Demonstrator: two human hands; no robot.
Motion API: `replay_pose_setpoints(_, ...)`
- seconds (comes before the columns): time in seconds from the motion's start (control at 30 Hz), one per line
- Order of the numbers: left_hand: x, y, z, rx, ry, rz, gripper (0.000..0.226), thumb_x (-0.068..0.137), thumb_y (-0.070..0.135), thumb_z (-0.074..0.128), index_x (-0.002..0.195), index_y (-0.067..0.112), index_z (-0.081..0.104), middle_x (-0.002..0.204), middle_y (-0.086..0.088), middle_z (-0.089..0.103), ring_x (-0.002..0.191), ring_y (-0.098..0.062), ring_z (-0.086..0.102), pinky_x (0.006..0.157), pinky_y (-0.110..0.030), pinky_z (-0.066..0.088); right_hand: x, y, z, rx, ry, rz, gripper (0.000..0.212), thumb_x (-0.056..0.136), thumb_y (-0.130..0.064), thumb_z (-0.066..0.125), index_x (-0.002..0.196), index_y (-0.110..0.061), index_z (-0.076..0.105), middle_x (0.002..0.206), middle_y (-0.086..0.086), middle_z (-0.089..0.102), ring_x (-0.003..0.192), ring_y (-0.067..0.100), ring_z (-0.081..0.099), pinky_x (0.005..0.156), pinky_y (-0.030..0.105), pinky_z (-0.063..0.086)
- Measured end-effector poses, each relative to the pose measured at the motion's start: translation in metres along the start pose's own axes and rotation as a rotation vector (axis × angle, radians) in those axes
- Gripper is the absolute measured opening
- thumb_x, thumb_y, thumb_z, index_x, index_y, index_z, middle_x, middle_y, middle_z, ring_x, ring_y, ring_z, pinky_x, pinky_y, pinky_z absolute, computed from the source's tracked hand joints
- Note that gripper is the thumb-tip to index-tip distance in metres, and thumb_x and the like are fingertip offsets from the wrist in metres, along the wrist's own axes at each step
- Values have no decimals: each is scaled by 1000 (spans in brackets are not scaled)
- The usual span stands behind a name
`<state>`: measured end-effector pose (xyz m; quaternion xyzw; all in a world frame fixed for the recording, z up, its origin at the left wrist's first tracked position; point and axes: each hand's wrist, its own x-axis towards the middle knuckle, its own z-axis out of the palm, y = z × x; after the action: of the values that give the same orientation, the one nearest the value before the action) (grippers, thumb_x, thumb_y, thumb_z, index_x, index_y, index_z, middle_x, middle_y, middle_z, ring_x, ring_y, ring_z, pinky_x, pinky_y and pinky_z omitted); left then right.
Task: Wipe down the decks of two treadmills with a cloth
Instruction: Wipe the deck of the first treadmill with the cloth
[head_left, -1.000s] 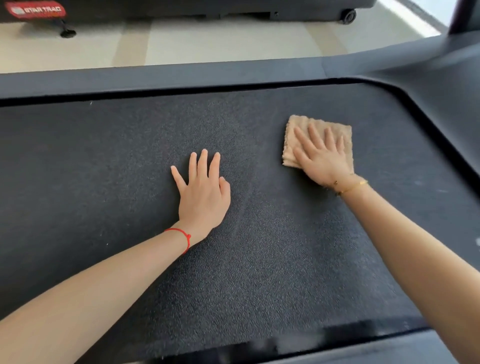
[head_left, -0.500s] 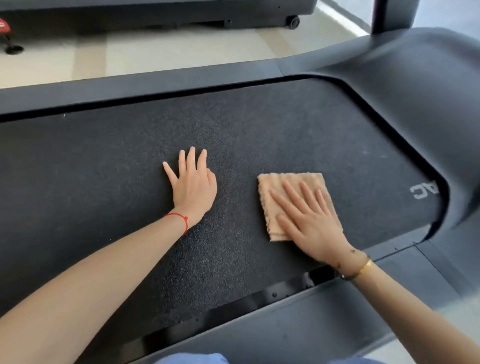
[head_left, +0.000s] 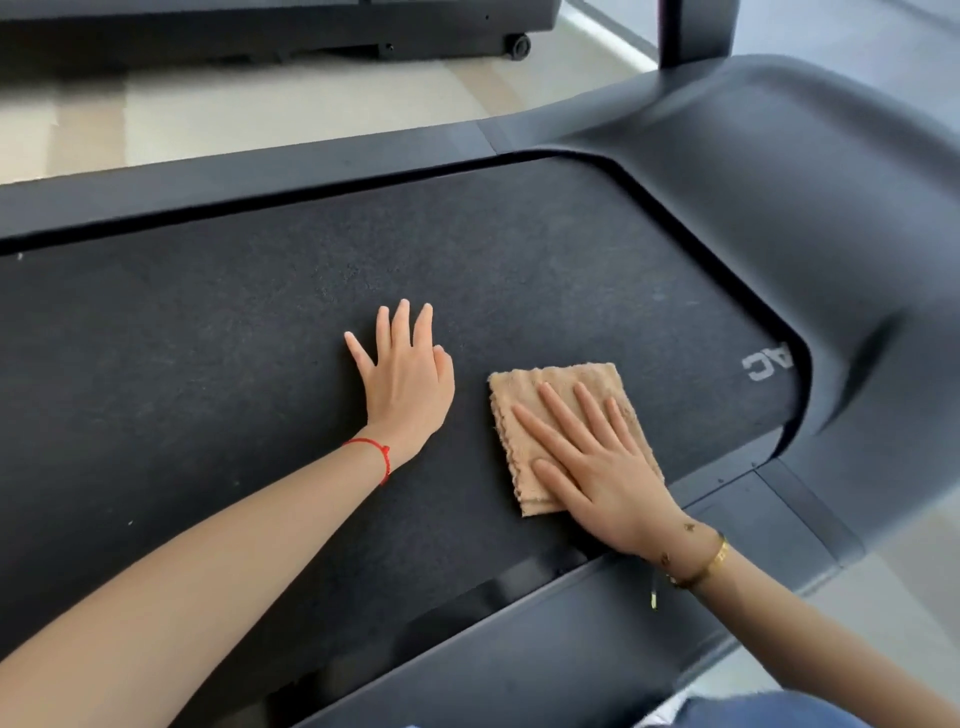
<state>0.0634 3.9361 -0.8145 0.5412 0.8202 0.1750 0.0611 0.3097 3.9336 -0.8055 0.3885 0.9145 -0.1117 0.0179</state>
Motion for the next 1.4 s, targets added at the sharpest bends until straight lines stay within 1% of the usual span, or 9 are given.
replay_pose_setpoints(0.2, 16, 29, 15, 13, 8, -49, 55, 105, 30, 30, 157, 20, 18, 166, -5, 12, 153, -26, 2, 118, -65, -1, 15, 97, -18, -7, 56, 316, 54, 100, -58, 16, 151, -56, -3, 165, -17, -7, 153, 25, -10, 122, 45, -10)
replay_pose_setpoints(0.37, 21, 42, 24, 38, 18, -108, 56, 104, 33, 30, 157, 21, 19, 165, -6, 13, 153, -28, 4, 118, -65, -1, 75, 149, -37, 47, 42, 451, 54, 101, -57, 17, 153, -53, 1, 166, -10, -5, 152, 32, -9, 120, 50, -14)
replay_pose_setpoints(0.43, 19, 43, 28, 74, 16, -124, 57, 104, 35, 29, 158, 21, 18, 166, -6, 12, 153, -28, 3, 118, -65, -1, 104, 147, -41, 49, 14, 404, 55, 101, -56, 17, 154, -50, 1, 166, -8, -7, 151, 33, -12, 119, 52, -15)
replay_pose_setpoints(0.53, 17, 44, 33, 129, 28, -137, 58, 103, 37, 26, 158, 22, 15, 166, -5, 11, 153, -26, 3, 119, -63, 0, 128, 121, -39, 38, 10, 220, 57, 102, -55, 18, 155, -47, 1, 166, -8, -7, 151, 33, -13, 119, 54, -13)
replay_pose_setpoints(0.73, 15, 43, 32, 165, 40, -145, 58, 103, 38, 26, 158, 24, 14, 166, -3, 11, 153, -24, 4, 120, -61, 2, 86, 106, -23, -28, 27, -122, 56, 101, -57, 16, 155, -47, 2, 165, -16, -8, 151, 23, -15, 121, 47, -14)
replay_pose_setpoints(0.9, 14, 45, 33, 175, 33, -151, 58, 103, 37, 25, 159, 24, 13, 166, -2, 11, 153, -23, 3, 121, -61, 2, 95, 153, -34, -5, 30, 5, 57, 99, -60, 13, 154, -50, 3, 165, -15, -3, 153, 25, -10, 122, 47, -11)
replay_pose_setpoints(1.13, 14, 49, 33, 206, 25, -163, 58, 103, 34, 26, 158, 22, 15, 166, -5, 13, 153, -25, 6, 120, -62, 4, 205, 173, -57, 43, 5, 239, 57, 102, -52, 20, 156, -43, 5, 167, -2, -3, 151, 36, -9, 119, 56, -12)
replay_pose_setpoints(1.3, 13, 50, 29, 242, -5, -162, 59, 103, 36, 24, 159, 22, 12, 166, -5, 11, 153, -25, 5, 120, -62, 5, 170, 134, -41, 21, 31, 2, 56, 102, -54, 20, 156, -45, 6, 167, -8, -2, 152, 34, -8, 120, 55, -11)
replay_pose_setpoints(1.4, 16, 48, 28, 202, 1, -188, 59, 103, 37, 27, 159, 23, 13, 166, -5, 11, 153, -23, 5, 120, -60, 5, 152, 140, -39, 31, 28, -47, 56, 101, -56, 19, 155, -47, 7, 166, -12, 0, 153, 29, -7, 121, 51, -8)
